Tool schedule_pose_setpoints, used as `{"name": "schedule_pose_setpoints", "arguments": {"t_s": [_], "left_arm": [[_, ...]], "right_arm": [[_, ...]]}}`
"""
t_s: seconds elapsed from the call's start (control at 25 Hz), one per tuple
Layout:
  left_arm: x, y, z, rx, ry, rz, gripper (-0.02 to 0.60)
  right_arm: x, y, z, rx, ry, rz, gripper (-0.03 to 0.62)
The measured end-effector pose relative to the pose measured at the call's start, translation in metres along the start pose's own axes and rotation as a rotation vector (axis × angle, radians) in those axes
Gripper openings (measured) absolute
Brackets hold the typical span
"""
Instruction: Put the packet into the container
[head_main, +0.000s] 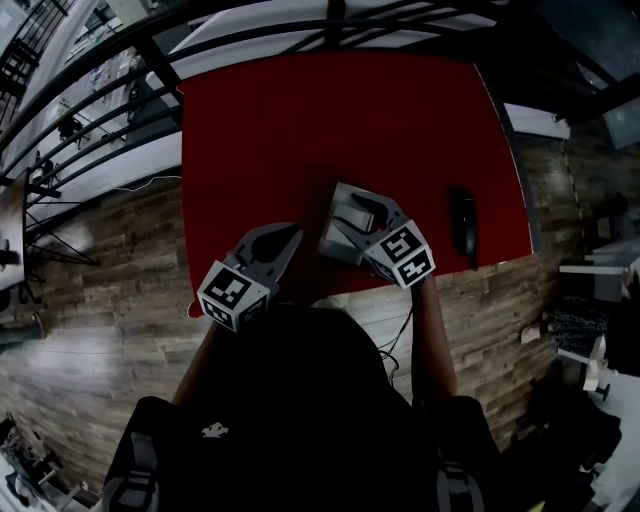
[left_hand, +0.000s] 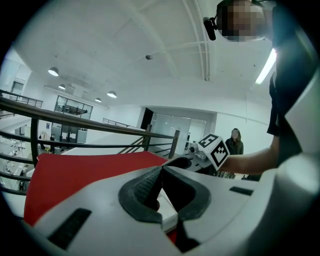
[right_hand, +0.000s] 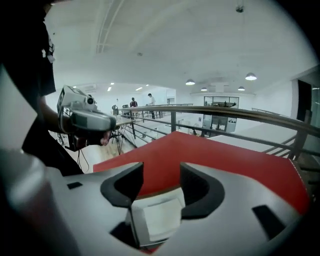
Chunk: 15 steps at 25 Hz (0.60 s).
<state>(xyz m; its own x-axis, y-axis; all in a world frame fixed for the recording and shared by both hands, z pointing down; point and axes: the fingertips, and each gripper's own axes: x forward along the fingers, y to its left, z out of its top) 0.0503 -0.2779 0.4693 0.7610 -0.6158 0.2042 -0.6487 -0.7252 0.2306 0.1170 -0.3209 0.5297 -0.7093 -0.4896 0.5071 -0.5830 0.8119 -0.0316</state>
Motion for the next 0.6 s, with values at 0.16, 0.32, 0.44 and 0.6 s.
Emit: {"name": "schedule_pose_setpoints", "arguments": {"t_s": [0.16, 0.32, 0.44, 0.6], "left_arm": [[0.004, -0.004, 0.006, 0.014, -0.012, -0.015, 0.011], [0.007, -0.006, 0.007, 0.019, -0.018, -0.029, 0.011], [0.009, -0.008, 0.009, 0.022, -0.019, -0.037, 0.011], [0.01, -0.01, 0.01, 0.031, -0.023, -0.043, 0.011]], "right_arm": [[-0.018, 0.01, 0.02, 0.031, -0.094, -0.032, 0.17], [-0.031, 0.017, 0.03, 0.043, -0.16, -0.089, 0.086], [-0.04, 0.018, 0.035, 0.057, -0.21, -0.135, 0.038], [-0.052, 0.025, 0.041, 0.065, -0.306, -0.172, 0.023]]}}
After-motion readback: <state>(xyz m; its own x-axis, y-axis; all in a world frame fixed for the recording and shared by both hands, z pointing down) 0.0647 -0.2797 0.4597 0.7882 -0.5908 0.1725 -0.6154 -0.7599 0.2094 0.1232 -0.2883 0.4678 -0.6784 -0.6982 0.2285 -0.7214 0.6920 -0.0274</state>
